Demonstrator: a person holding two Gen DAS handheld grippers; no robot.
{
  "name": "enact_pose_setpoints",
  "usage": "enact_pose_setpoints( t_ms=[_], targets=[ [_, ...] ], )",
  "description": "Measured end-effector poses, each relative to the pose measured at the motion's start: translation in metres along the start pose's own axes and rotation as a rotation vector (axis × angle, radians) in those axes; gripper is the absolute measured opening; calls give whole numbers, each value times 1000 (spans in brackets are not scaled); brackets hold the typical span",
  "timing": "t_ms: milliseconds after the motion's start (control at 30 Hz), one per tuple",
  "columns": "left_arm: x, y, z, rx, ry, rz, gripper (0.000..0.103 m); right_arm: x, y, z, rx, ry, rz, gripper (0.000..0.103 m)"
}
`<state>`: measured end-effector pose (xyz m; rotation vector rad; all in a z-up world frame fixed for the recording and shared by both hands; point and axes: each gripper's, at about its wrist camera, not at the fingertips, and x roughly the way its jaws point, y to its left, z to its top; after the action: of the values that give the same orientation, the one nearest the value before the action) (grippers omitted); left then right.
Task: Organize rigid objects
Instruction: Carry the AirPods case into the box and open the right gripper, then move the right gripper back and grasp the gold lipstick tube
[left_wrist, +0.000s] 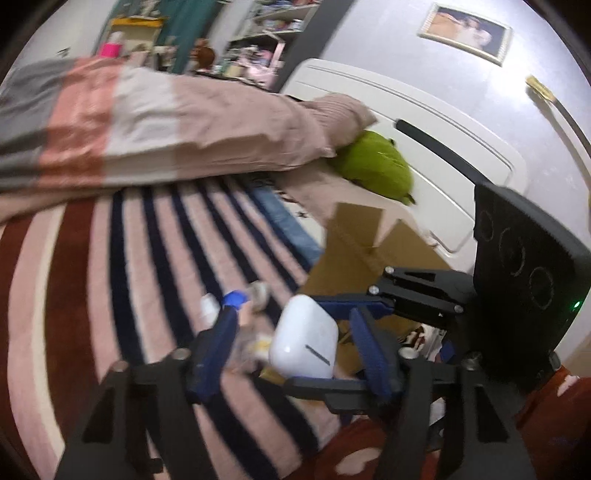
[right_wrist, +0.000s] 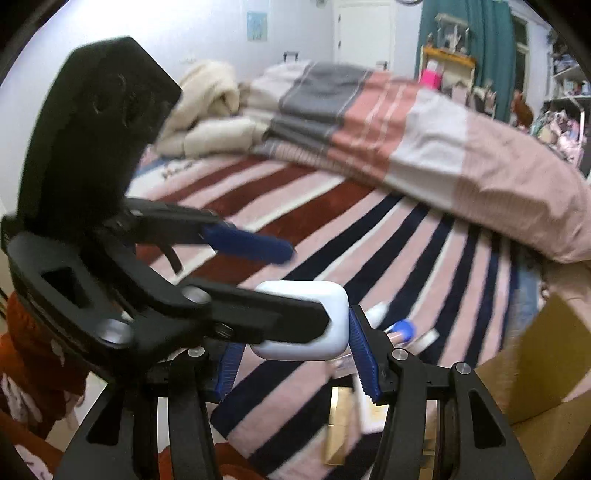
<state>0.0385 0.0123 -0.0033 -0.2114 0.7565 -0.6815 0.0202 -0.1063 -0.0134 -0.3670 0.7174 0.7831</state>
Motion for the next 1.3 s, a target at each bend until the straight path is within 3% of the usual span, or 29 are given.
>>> enact_pose_setpoints(
  t_ms=[167, 433, 567, 733, 800, 900, 933, 1300],
  targets=[
    [22, -37, 27, 53, 24, -62, 32, -33, -29, -2, 31, -58, -59, 49],
    [77, -93, 68, 148, 88, -108, 32, -75, -95, -25, 118, -82, -140, 49],
    [115, -110, 84, 155, 163, -141, 32, -85, -127, -37, 175, -39, -150, 49],
    [143, -119, 87, 157, 234, -124, 32, -78, -148, -46, 223, 40, -168, 50],
    [149, -120, 88, 158, 239, -98, 36, -75, -151, -49, 228, 66, -175, 51],
    [148, -118, 89, 151, 219, -85, 61, -81, -152, -54, 240, 61, -188, 63],
    [146, -118, 90, 154, 209, -77, 63, -83, -152, -54, 238, 60, -190, 63],
    [88, -89, 83, 122, 114, -5, 65, -83, -129, -40, 211, 58, -196, 63]
  ],
)
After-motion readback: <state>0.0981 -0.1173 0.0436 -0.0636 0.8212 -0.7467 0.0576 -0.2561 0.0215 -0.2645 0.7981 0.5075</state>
